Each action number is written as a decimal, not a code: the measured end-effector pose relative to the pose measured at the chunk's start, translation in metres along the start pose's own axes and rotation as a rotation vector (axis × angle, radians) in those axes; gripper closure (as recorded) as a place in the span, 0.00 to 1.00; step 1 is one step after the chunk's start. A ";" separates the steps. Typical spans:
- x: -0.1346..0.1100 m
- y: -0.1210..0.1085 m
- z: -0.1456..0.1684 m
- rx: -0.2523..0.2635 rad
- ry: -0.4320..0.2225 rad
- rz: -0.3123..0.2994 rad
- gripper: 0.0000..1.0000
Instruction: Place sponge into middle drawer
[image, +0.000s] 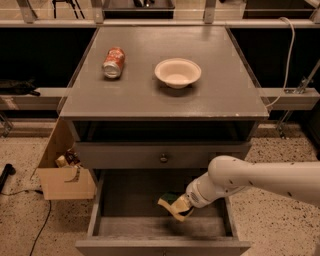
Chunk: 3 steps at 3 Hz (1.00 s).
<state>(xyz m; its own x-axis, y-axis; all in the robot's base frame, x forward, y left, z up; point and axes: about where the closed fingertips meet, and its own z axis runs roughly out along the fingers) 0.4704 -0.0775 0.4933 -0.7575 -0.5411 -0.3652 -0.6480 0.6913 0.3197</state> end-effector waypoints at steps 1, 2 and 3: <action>0.000 0.002 0.003 0.003 0.001 -0.001 1.00; 0.004 -0.004 0.013 -0.001 0.008 0.023 1.00; 0.008 -0.015 0.024 -0.003 0.021 0.053 1.00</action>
Offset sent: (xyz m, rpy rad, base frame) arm 0.0046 -0.0033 -0.0287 -0.0032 0.0387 -0.0442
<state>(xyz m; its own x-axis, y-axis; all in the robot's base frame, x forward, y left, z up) 0.4763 -0.0809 0.4643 -0.7925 -0.5135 -0.3290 -0.6067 0.7182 0.3406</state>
